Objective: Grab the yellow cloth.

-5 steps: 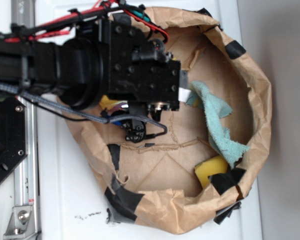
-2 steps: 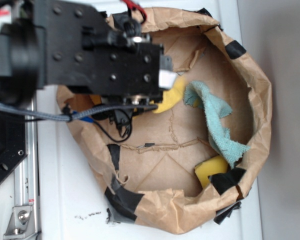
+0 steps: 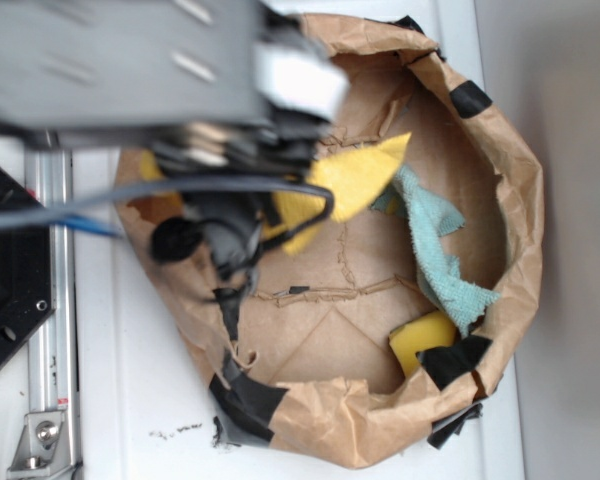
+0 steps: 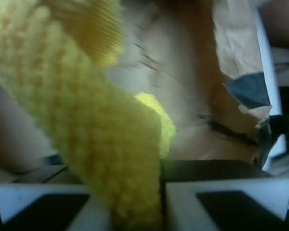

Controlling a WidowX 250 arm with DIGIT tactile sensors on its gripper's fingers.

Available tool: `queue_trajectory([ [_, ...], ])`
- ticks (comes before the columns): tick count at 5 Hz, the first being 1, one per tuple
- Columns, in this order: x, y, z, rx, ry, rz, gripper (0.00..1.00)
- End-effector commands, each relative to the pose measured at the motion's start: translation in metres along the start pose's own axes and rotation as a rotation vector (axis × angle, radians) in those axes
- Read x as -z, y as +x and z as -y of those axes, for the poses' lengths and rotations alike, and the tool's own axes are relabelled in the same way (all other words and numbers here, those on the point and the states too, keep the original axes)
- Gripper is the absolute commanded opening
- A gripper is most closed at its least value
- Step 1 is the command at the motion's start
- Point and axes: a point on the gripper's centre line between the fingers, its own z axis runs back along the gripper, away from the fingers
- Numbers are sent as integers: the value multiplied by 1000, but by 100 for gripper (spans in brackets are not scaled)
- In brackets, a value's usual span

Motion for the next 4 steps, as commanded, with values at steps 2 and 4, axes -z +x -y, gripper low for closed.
queue_trajectory([
  [2,-13,30,29,81,-48,171,0],
  [4,-2,34,28,46,-53,150,0],
])
